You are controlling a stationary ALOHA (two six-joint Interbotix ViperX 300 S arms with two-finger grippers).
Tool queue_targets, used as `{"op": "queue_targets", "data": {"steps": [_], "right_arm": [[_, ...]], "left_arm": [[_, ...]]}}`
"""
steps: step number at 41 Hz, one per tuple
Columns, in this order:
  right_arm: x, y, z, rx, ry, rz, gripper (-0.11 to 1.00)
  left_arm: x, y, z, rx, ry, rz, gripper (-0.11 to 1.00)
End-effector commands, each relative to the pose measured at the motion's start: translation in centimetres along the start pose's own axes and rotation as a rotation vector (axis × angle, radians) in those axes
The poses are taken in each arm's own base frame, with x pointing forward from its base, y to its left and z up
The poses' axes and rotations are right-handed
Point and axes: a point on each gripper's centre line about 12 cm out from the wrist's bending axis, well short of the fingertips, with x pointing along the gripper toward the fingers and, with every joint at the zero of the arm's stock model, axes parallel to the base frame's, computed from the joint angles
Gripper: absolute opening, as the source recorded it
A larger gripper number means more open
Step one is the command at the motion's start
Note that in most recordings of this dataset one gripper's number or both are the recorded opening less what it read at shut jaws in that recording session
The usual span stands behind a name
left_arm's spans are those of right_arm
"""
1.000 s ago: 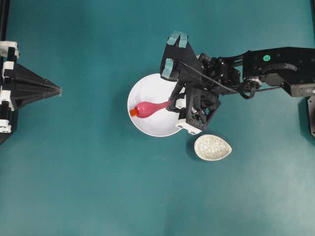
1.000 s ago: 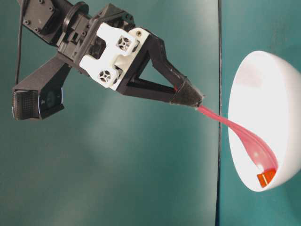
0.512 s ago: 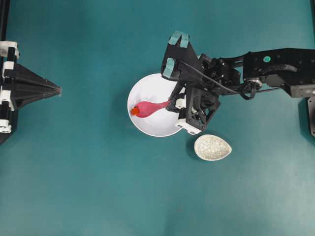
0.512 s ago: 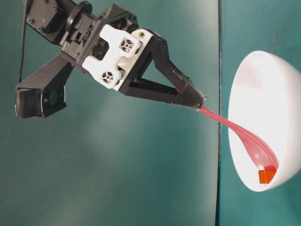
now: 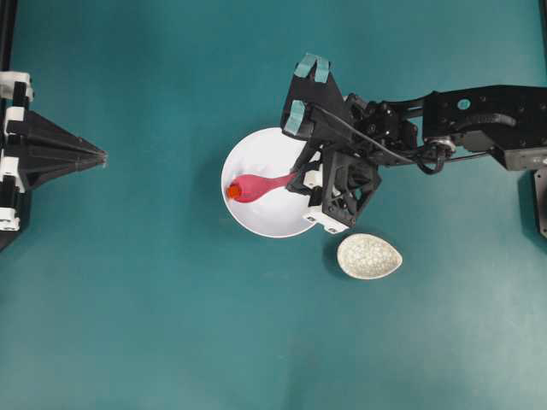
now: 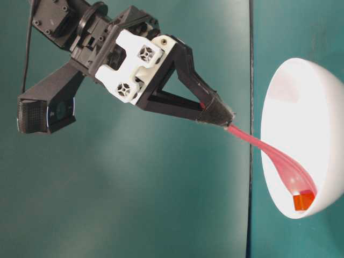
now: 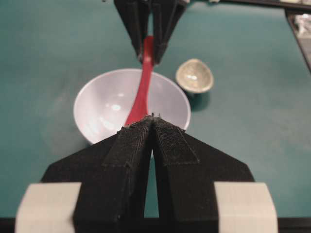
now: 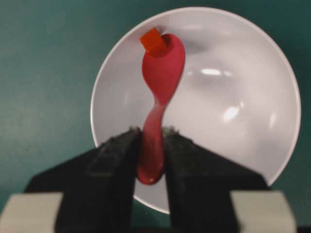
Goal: Grip the spoon and scoop the red block from the bowl with right arm.
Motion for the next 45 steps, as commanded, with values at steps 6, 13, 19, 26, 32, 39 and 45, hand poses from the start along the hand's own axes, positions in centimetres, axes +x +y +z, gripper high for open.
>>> {"op": "queue_targets", "data": {"steps": [6, 13, 19, 26, 32, 39, 45], "right_arm": [[-1.4, 0.6, 0.9, 0.006, -0.071, 0.024, 0.22], [-2.0, 0.4, 0.3, 0.039, -0.079, 0.034, 0.22], [-2.4, 0.3, -0.1, 0.072, -0.098, 0.038, 0.22], [-3.1, 0.2, -0.3, 0.107, -0.127, 0.047, 0.22], [-3.3, 0.2, -0.3, 0.117, -0.14, 0.05, 0.21], [-3.3, 0.2, -0.3, 0.118, -0.134, 0.049, 0.1], [-3.6, 0.2, -0.5, 0.116, -0.108, 0.046, 0.09]], "left_arm": [[0.2, 0.0, 0.4, 0.003, -0.008, 0.001, 0.01], [0.2, 0.0, 0.4, 0.003, -0.006, 0.0, 0.01], [0.2, 0.0, 0.4, 0.003, -0.006, 0.001, 0.01], [0.2, 0.0, 0.4, 0.003, -0.006, 0.001, 0.01], [0.2, 0.0, 0.4, 0.003, -0.005, 0.0, 0.01], [0.2, 0.0, 0.4, 0.003, -0.008, 0.001, 0.01], [0.2, 0.0, 0.4, 0.003, -0.006, 0.001, 0.01]]}}
